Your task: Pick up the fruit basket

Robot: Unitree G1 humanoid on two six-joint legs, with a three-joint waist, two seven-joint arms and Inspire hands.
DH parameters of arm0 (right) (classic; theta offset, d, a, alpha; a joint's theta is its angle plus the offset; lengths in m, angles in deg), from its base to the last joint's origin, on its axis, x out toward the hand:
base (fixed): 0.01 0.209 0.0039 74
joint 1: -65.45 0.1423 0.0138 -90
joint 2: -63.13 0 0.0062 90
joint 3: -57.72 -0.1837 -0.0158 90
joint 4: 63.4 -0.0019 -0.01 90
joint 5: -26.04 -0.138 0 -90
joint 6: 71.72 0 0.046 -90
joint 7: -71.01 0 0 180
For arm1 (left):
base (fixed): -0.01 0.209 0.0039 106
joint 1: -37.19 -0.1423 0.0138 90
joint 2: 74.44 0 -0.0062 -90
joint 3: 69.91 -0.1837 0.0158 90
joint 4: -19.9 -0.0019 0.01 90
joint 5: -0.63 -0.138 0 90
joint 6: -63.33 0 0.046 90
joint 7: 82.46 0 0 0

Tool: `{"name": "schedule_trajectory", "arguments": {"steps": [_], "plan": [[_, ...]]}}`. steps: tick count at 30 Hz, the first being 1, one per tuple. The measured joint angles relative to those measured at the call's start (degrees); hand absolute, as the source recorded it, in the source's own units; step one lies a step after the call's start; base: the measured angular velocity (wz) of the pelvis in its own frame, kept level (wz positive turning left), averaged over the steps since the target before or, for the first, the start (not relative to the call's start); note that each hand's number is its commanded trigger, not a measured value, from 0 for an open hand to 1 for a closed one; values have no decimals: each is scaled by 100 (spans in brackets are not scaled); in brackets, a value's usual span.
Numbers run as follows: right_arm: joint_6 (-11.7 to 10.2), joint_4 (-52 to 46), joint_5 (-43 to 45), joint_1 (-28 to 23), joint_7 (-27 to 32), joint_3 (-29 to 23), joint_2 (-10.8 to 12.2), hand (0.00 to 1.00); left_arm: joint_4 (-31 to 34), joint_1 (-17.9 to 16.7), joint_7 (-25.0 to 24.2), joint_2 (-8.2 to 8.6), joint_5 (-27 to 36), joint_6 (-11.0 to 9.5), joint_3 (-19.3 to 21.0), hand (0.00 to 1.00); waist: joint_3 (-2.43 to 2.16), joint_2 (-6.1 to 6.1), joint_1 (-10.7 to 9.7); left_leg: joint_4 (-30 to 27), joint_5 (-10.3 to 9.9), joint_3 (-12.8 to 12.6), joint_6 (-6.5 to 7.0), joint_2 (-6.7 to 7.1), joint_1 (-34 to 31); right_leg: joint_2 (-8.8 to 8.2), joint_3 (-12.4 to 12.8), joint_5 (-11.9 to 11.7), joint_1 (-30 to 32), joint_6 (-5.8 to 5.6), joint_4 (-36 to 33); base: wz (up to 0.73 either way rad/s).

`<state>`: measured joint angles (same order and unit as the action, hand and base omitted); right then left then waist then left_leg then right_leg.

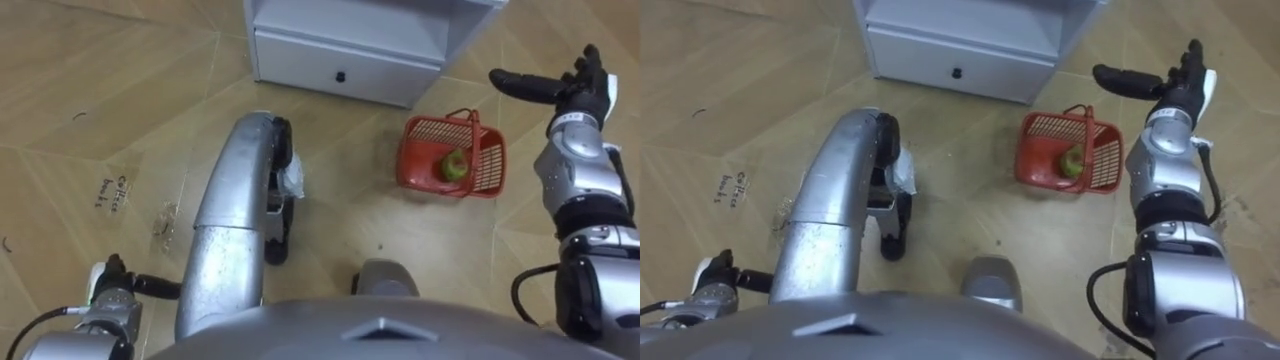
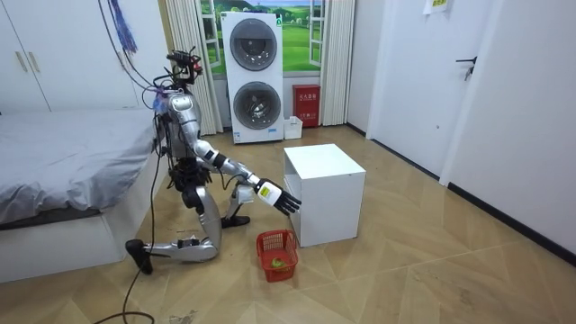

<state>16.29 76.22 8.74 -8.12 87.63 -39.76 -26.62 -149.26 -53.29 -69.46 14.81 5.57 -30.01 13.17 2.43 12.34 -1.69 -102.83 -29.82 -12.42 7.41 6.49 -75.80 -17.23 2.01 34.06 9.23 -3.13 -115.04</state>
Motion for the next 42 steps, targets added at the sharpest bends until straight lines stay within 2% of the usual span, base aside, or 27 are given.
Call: {"name": "schedule_trajectory", "arguments": {"steps": [1, 4, 7, 11, 18, 21, 24, 26, 28, 33, 35, 42], "plan": [[0, 0, -4, -54, -3, 0, -38, 0, 51, -61, -11, 32, -2, 8, -1, 0, 1, -55, 3, -30, -18, 54, -38, -16, -1, 58, -25, 38, -30, 17, 9, 5], [0, 2, -4, -121, -5, 2, -62, 0, 170, -263, -94, 40, -11, 19, 0, 0, -3, -82, 22, 27, -22, 91, -145, 4, 18, 65, -4, 46, -3, 29, 23, -2], [0, 11, -27, -217, -6, 5, -102, 0, 169, -315, -134, 40, -13, 45, 4, 0, -13, -111, 36, 54, -39, 108, -205, 25, 31, 60, 28, 46, 12, 29, 33, -3], [1, 144, -245, -238, -38, 102, -172, 0, 176, -301, -161, 34, -14, 32, -4, 0, -17, -197, 53, 60, -42, 106, -213, 25, 11, 57, 41, 45, 46, 22, 23, 0], [37, 815, -598, -242, -394, 417, -172, 0, 191, -283, -364, 1, -4, 28, -7, 0, -12, -270, 113, 62, -46, 106, -220, 23, -25, 57, 49, 39, 95, -2, 19, 0], [52, 967, -757, -245, -509, 414, -188, 0, 194, -280, -381, -11, -5, 28, -6, 0, -15, -285, 177, 68, -54, 103, -245, 16, -59, 48, 78, 35, 156, -10, 12, -2], [55, 1112, -758, -234, -651, 413, -196, 0, 151, -259, -510, -13, -11, 29, -18, 0, 5, -321, 269, 78, -54, 96, -251, 17, -100, 63, 69, 30, 206, -20, 13, 0], [63, 1306, -770, -187, -810, 413, -261, 0, 150, -314, -607, -19, -5, 31, -94, 0, 1, -395, 343, 78, -51, 93, -256, 20, -167, 75, 79, 29, 273, -23, 7, 0], [65, 1332, -750, -173, -818, 423, -300, 0, 150, -368, -640, -21, -3, 39, -130, 0, 20, -464, 386, 79, -51, 87, -255, 21, -188, 67, 77, 29, 296, -23, 9, 0], [65, 1533, -749, -151, -979, 636, -353, 0, 152, -388, -644, -46, -1, 37, -185, 0, 22, -538, 527, 117, -45, 55, -265, 18, -242, 37, 87, 29, 384, -24, 11, 1], [65, 1538, -753, -135, -995, 711, -404, 0, 153, -368, -689, -46, -1, 43, -255, 0, 45, -604, 563, 121, -46, 53, -265, 17, -250, 34, 95, 28, 395, -24, 13, 0], [63, 1755, -802, -62, -1093, 916, -478, 0, 162, -284, -746, -45, -1, 51, -400, 0, 45, -647, 653, 160, -37, 18, -281, 12, -275, 4, 99, 30, 481, -30, -5, -1]]}}
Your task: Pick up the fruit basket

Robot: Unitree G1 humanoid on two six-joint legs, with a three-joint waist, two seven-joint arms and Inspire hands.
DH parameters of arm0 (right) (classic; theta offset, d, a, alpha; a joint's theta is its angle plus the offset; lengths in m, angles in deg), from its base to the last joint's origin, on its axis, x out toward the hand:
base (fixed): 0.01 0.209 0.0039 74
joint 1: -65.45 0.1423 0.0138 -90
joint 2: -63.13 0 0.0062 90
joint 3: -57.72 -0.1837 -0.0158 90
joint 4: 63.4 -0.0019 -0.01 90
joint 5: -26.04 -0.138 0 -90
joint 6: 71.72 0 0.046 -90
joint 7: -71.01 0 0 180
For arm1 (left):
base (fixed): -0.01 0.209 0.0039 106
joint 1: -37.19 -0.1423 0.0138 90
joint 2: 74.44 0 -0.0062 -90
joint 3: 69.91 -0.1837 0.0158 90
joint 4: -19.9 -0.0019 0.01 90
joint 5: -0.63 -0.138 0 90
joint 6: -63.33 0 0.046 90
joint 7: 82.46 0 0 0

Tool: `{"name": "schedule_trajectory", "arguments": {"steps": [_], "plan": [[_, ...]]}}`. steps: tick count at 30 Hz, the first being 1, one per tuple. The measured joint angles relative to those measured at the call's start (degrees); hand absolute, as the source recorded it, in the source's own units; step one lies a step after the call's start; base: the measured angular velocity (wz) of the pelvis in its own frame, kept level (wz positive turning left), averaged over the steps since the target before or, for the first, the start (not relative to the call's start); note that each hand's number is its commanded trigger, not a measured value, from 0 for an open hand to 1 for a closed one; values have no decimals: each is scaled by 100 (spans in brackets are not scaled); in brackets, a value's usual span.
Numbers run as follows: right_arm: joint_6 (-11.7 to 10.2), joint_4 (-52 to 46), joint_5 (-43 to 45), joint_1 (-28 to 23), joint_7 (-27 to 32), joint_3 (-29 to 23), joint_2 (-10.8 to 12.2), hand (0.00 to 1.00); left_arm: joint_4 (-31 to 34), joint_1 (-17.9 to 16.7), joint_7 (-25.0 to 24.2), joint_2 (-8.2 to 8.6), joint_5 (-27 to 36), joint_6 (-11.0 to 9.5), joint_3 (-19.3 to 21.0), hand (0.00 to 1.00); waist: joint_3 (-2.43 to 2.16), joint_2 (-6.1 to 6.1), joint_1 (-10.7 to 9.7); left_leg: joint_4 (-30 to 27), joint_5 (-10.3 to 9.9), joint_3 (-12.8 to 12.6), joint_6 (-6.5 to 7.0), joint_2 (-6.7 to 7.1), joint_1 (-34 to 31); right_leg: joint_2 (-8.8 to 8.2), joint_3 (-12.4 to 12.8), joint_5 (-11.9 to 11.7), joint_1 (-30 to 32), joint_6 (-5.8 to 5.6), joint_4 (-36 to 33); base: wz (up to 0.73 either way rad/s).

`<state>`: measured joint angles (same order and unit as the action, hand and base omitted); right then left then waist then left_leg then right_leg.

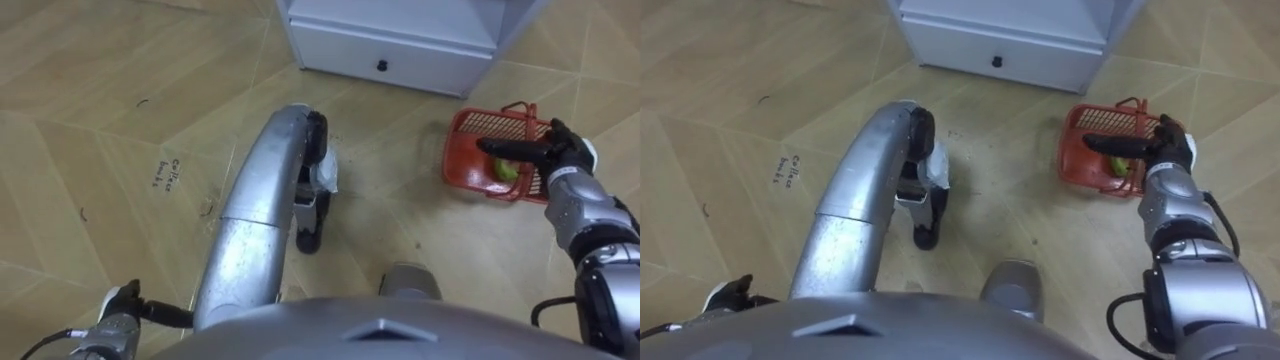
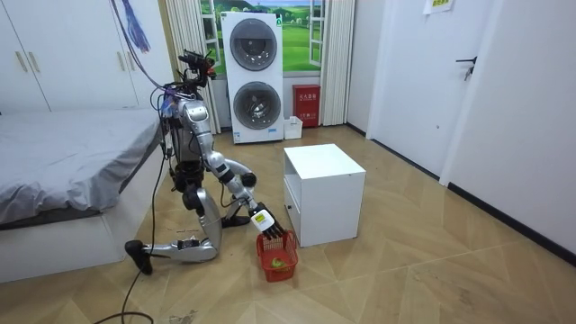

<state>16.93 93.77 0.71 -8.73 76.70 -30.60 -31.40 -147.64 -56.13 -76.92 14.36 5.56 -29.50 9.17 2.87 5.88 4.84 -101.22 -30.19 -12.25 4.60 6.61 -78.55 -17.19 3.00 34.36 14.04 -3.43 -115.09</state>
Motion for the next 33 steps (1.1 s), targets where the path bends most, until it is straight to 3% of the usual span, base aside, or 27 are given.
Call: {"name": "schedule_trajectory", "arguments": {"steps": [8, 21, 22, 29, 33], "plan": [[17, 267, -128, -8, -164, 51, -31, 0, 221, -4, -142, 1, 11, 45, -2, 0, -12, -39, 28, 121, 99, -70, -56, -8, -90, -103, 6, 18, 185, -31, -80, 2], [26, 825, -552, 121, -627, 182, -202, 0, 218, -3, -410, -1, 84, 145, -139, 0, -12, -93, 97, 125, 102, -81, -50, -9, -102, -114, -6, 50, 198, -88, -77, 0], [28, 897, -634, 120, -646, 219, -223, 100, 220, -2, -422, -1, 119, 144, -183, 0, -11, -93, 136, 125, 102, -85, -50, -15, -104, -115, 4, 51, 209, -89, -82, 0], [46, 926, -881, 125, -760, 218, -351, 100, 215, -22, -505, -1, 147, 159, -356, 0, -10, -113, 208, 116, 103, -82, -49, -3, -115, -104, 3, 56, 217, -83, -85, 0], [77, 983, -1034, 125, -751, 372, -413, 100, 216, -32, -503, -1, 237, 158, -378, 0, -11, -128, 262, 105, 103, -83, -49, -77, -145, -74, 60, 64, 287, -69, -123, -6]]}}
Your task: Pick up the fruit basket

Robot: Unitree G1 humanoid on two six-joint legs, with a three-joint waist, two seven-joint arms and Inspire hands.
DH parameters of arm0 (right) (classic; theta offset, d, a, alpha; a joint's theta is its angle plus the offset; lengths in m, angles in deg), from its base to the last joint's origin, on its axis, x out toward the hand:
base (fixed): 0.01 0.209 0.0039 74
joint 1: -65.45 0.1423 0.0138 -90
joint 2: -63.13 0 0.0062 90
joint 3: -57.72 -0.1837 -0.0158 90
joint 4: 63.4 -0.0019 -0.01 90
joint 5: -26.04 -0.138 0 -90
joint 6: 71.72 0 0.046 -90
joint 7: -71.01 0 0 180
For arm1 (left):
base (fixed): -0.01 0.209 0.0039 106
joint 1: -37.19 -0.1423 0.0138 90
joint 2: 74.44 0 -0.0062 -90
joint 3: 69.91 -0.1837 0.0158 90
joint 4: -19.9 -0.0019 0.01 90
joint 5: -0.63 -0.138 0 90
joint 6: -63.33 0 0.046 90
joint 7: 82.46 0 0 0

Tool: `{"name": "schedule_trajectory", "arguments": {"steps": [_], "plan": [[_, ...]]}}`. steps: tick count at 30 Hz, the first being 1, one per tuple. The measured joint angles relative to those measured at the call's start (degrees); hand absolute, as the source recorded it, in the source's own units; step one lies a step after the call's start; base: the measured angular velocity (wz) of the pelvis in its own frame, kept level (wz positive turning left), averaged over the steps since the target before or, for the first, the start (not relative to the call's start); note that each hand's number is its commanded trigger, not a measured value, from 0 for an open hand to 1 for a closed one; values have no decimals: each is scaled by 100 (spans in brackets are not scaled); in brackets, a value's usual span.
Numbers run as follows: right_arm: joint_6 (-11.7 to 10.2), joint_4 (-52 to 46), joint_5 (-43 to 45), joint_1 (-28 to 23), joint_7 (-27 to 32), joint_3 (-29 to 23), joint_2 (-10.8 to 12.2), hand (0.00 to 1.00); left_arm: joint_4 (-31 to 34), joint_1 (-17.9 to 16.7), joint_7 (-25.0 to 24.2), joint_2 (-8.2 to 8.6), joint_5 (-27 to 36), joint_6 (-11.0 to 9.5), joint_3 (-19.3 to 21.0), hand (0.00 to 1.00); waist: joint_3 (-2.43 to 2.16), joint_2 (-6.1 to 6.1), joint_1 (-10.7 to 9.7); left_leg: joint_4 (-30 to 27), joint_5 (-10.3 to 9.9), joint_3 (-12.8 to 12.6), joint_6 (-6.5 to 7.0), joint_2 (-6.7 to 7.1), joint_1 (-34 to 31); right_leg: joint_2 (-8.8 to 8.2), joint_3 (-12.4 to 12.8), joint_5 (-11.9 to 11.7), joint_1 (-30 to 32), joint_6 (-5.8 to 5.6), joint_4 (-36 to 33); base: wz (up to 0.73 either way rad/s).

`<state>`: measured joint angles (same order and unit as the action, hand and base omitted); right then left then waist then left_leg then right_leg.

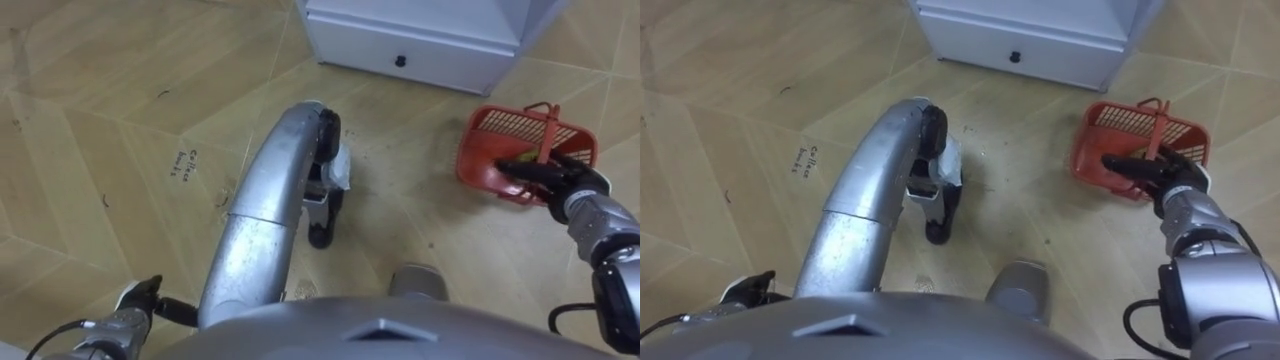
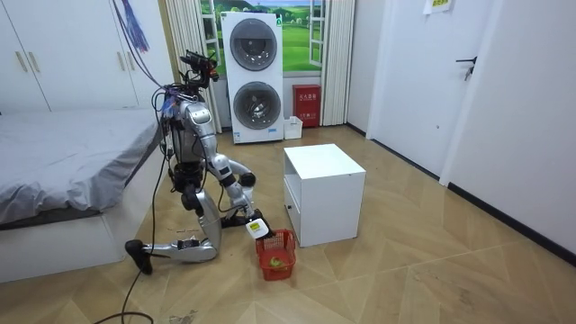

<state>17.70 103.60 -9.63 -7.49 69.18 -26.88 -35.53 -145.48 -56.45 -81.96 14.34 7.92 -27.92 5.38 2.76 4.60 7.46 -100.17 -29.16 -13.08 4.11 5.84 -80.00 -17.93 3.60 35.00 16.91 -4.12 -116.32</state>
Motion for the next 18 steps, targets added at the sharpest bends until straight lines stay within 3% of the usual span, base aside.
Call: {"name": "schedule_trajectory", "arguments": {"steps": [18], "plan": [[71, 61, -131, 169, 20, 98, -2, 100, 4, 6, -6, 0, 6, -4, -126, 0, 1, -2, 76, -7, 30, -20, 15, -16, -82, 11, 80, 10, 136, 17, -69, -1]]}}
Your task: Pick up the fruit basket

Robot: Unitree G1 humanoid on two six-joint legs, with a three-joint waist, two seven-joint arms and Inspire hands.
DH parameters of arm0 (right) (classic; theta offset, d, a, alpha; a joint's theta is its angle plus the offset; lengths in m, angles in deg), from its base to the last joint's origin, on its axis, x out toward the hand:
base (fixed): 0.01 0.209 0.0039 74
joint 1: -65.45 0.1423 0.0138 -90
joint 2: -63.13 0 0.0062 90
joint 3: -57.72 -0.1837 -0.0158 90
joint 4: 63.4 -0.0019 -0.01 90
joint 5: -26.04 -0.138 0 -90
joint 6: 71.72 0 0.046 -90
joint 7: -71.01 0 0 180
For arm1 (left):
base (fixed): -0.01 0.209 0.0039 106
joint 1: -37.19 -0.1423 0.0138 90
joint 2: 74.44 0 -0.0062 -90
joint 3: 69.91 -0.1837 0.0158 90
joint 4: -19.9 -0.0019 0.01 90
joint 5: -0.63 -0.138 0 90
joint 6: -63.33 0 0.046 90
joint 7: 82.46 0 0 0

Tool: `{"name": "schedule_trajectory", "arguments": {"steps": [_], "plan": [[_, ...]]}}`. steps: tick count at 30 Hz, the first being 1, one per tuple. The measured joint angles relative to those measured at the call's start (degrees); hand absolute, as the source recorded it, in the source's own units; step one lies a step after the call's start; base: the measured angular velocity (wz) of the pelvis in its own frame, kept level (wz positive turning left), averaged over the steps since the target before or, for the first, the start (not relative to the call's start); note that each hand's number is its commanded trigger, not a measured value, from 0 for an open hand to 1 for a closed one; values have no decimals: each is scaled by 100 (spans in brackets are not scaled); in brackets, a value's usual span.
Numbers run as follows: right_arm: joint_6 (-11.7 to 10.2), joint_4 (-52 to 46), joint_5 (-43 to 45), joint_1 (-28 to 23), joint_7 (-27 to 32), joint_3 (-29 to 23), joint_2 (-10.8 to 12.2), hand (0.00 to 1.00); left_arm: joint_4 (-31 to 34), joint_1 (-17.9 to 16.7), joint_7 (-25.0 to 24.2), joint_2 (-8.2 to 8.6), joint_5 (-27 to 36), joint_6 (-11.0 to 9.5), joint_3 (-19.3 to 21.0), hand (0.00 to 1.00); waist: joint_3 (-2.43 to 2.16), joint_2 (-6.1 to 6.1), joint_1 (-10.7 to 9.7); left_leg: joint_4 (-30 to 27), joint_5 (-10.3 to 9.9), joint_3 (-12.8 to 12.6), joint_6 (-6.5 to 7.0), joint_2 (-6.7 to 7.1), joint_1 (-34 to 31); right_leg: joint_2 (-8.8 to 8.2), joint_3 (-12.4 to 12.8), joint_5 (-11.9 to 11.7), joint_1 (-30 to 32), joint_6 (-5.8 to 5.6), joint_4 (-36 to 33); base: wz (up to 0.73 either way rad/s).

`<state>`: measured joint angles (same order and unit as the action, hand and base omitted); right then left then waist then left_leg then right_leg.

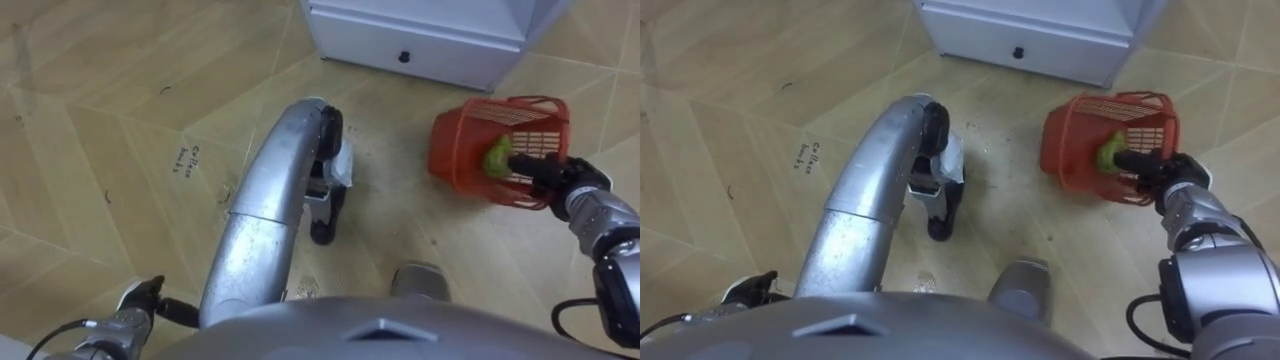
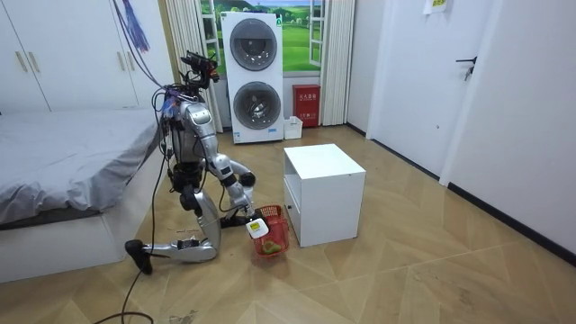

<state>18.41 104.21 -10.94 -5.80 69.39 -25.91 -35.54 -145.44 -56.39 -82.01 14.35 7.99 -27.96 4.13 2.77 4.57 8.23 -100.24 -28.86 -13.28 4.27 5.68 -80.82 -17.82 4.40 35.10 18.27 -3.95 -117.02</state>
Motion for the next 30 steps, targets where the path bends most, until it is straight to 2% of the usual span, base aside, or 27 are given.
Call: {"name": "schedule_trajectory", "arguments": {"steps": [6, 12, 18, 21, 25, 27, 30], "plan": [[0, -3, -87, 2, -25, -7, -1, 100, 4, 4, 0, 1, -7, 2, 0, 0, 2, 4, -10, -18, 4, -1, 9, 7, -22, -2, -2, 21, 2, 29, 0, 0], [0, -9, -26, 9, 24, -18, -1, 100, 2, 108, 1, 12, -1, 30, -27, 0, 17, 32, -106, -40, 18, 3, 38, 20, -47, 1, 1, 33, 1, 20, -13, 0], [1, -179, 218, 14, 47, 5, 2, 100, -3, 358, 12, 36, -3, 92, -4, 0, 51, 100, -166, -51, 34, 5, 67, 6, -53, 9, 10, 34, 9, 18, -41, 0], [2, -206, 465, 96, 132, 122, 29, 100, -4, 439, 15, 70, -9, 93, -1, 0, 83, 174, -158, -61, 41, 17, 73, -4, -52, 27, 29, 38, 14, 17, -58, -1], [2, -225, 604, 200, 168, 124, 68, 100, -17, 598, 14, 83, -19, 175, 30, 0, 96, 207, -165, -143, 40, 122, 74, -2, -59, 118, 66, 45, -62, 33, -55, 0], [3, -309, 609, 203, 182, 128, 68, 100, -27, 710, 14, 83, -12, 216, 69, 0, 104, 278, -162, -163, 42, 143, 77, 2, -53, 132, 70, 47, -93, 37, -61, 0], [45, -697, 577, 210, 281, 130, 71, 100, 2, 916, 18, 86, -5, 265, 72, 0, 112, 299, -181, -275, 25, 274, 101, -3, -60, 293, 62, 52, -168, 44, -59, -9]]}}
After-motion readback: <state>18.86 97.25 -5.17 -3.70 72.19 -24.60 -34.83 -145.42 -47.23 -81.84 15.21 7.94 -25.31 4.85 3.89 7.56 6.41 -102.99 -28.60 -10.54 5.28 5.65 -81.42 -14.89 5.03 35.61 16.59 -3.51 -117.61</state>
